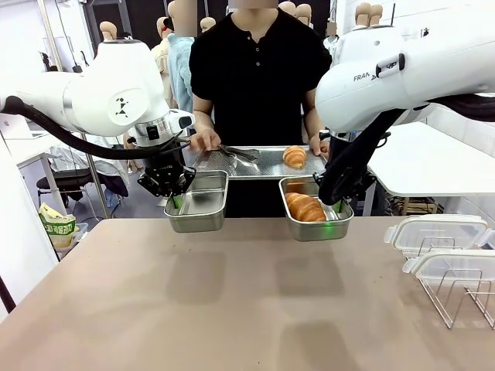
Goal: Place the bread in airtight containers.
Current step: Once an object is inside an Airtight Container , place the container in the center of the table.
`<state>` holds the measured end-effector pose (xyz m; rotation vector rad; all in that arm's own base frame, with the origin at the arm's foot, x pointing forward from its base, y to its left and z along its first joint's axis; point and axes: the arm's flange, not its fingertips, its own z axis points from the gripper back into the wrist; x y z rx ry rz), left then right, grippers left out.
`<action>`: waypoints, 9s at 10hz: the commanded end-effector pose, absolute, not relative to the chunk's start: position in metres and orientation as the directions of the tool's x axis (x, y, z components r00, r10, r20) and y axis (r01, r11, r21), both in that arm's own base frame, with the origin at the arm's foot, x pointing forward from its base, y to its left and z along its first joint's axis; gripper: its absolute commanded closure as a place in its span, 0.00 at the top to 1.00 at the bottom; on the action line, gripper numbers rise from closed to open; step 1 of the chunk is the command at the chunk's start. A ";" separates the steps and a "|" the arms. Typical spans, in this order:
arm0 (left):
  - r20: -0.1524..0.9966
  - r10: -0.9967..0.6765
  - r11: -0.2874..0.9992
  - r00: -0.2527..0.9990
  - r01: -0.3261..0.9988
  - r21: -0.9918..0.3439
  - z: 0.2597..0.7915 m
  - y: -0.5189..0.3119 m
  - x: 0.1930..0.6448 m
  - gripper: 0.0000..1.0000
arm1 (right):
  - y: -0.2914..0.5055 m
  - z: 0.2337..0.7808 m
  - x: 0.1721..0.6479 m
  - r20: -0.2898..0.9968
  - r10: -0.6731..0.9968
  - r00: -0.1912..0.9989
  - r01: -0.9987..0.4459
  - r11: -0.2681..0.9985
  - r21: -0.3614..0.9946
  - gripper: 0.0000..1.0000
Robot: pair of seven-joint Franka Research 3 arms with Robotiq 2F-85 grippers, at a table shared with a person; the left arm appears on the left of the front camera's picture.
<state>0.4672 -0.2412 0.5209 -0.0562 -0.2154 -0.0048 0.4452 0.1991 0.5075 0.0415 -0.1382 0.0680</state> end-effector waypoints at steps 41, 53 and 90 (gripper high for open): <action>0.219 0.003 0.998 0.976 0.009 -0.058 0.524 -0.240 0.467 0.00 | 0.179 0.385 0.423 0.193 0.017 0.981 -0.018 1.000 0.006 1.00; 0.219 0.003 0.998 0.976 0.009 -0.058 0.524 -0.240 0.467 0.00 | 0.166 0.462 0.414 0.292 -0.011 0.956 -0.002 0.999 0.046 1.00; 0.161 0.100 0.995 0.982 -0.102 0.003 0.390 -0.237 0.464 0.00 | 0.166 0.462 0.414 0.292 -0.011 0.956 -0.002 0.999 0.046 1.00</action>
